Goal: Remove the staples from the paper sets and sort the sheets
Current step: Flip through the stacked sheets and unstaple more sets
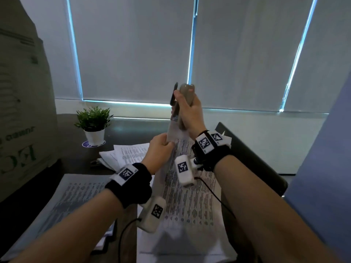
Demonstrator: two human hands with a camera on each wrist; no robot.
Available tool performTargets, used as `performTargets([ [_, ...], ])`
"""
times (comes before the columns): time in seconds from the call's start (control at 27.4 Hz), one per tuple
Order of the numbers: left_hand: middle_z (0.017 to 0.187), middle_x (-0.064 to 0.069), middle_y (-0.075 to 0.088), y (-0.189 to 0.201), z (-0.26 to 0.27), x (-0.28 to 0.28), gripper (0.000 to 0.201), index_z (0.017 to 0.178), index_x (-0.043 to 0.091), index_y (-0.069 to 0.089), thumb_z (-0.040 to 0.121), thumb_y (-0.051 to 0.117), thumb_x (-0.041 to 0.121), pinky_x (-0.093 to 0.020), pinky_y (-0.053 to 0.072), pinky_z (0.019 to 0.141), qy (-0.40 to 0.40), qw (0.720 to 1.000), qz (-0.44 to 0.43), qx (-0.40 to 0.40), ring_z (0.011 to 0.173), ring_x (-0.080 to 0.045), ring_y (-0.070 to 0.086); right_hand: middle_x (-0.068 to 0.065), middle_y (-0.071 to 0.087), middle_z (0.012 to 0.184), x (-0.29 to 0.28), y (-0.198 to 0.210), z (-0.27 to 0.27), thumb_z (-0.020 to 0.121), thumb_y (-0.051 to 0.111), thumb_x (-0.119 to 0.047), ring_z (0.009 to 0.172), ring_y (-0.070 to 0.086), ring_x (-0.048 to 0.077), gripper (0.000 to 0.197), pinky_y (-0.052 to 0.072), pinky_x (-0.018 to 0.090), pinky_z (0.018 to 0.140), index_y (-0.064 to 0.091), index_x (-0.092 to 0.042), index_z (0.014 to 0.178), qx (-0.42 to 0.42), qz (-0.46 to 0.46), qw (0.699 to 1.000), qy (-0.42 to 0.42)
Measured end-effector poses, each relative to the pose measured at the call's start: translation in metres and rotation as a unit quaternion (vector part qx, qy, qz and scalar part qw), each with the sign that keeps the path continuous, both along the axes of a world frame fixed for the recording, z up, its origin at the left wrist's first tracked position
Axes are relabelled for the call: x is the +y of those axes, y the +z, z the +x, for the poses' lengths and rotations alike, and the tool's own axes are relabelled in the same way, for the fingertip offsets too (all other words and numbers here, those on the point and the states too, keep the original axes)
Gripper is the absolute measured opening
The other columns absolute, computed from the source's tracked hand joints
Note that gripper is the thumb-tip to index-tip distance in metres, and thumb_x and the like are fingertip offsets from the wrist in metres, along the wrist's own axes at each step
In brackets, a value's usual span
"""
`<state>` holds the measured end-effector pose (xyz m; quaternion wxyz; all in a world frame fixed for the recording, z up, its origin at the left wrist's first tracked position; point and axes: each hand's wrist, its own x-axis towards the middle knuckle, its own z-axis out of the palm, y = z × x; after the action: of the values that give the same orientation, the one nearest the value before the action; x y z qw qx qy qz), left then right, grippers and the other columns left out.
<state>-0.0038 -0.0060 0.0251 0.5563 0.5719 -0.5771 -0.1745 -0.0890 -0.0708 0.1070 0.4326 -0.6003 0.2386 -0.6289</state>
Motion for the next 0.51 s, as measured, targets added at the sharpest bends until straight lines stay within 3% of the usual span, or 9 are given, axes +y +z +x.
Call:
performTargets([
  [0.15,0.065,-0.012,0.049,0.015,-0.005,0.003,0.015,0.067,0.003,0.046,0.081,0.050,0.007,-0.035,0.037,0.055,0.013,1.000,0.015,0.000,0.060,-0.018,0.044,0.005,0.065,0.075,0.008,0.013,-0.008,0.086,0.068,-0.038,0.065,0.062,0.020,0.023,0.055,0.037,0.063,0.062,-0.017,0.090,-0.005,-0.022,0.999,-0.031],
  [0.29,0.067,-0.010,0.052,0.019,-0.009,0.001,0.014,0.071,0.002,0.051,0.084,0.050,0.005,-0.032,0.038,0.057,0.002,1.000,0.012,-0.005,0.061,-0.020,0.047,0.010,0.060,0.070,0.015,0.016,-0.008,0.092,0.067,-0.024,0.058,0.057,0.021,0.016,0.050,0.028,0.052,0.059,-0.011,0.088,0.036,-0.036,0.999,0.008],
  [0.51,0.083,-0.003,0.060,0.024,-0.024,0.000,0.010,0.095,0.006,0.055,0.090,0.048,0.004,-0.013,0.039,0.050,-0.016,1.000,0.007,-0.024,0.068,-0.012,0.053,-0.002,0.050,0.050,0.010,0.014,-0.003,0.090,0.067,-0.027,0.047,0.048,0.021,0.032,0.041,0.027,0.047,0.054,-0.016,0.063,0.017,-0.017,0.999,-0.024],
])
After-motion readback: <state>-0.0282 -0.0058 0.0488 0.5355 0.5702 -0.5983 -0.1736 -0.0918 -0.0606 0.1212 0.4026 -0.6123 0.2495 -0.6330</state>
